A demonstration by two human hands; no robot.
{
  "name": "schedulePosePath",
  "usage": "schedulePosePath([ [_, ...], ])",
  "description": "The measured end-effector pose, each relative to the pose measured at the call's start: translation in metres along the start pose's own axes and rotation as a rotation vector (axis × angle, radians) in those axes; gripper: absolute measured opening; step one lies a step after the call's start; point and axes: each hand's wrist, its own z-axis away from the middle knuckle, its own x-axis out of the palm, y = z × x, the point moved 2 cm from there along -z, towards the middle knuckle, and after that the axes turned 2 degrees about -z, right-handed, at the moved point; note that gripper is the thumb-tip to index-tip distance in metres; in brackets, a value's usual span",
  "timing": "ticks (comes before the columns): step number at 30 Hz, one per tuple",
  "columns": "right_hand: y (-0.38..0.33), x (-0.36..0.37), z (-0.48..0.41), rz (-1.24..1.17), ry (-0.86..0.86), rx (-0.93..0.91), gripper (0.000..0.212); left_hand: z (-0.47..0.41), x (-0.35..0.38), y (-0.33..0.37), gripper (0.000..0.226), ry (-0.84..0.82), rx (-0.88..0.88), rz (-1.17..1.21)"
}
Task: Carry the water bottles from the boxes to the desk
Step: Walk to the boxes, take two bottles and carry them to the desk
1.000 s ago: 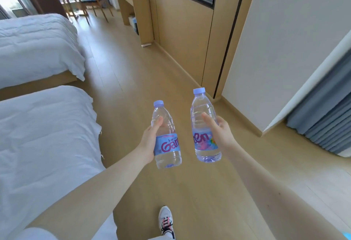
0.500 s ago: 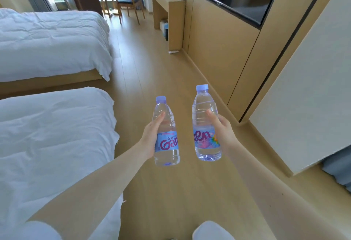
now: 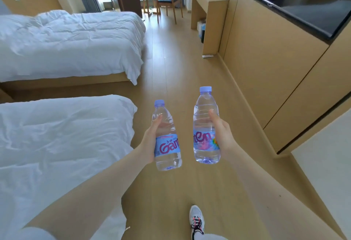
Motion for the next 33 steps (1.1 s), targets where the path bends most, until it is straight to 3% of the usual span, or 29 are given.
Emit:
schedulePosePath([
  [7,-0.054,-0.01,-0.109,0.067,-0.122,-0.003,0.077,-0.086,0.028,0.062,0.071,0.069,0.025,-0.025],
  [14,-0.07,-0.012,-0.175,0.063,-0.116,0.024,0.063,-0.138,0.036,0.096,0.035,0.033,0.096,-0.008],
  [17,-0.071,-0.01,-0.199,0.087,-0.098,0.038,0.053,-0.156,0.037,0.11,0.039,-0.006,0.079,-0.034],
  [21,-0.078,-0.001,-0.229,0.11,-0.089,0.03,0.067,-0.192,0.028,0.128,0.052,0.05,0.044,-0.047],
  [25,-0.088,0.015,-0.268,0.113,-0.06,0.025,0.068,-0.232,0.015,0.152,0.042,0.035,-0.007,-0.021],
  [29,-0.113,0.042,-0.32,0.134,-0.032,-0.017,0.061,-0.275,-0.003,0.203,0.049,-0.02,0.018,-0.039],
  [33,-0.14,0.075,-0.371,0.149,0.009,-0.058,0.079,-0.311,-0.03,0.253,0.055,-0.021,0.059,0.0],
])
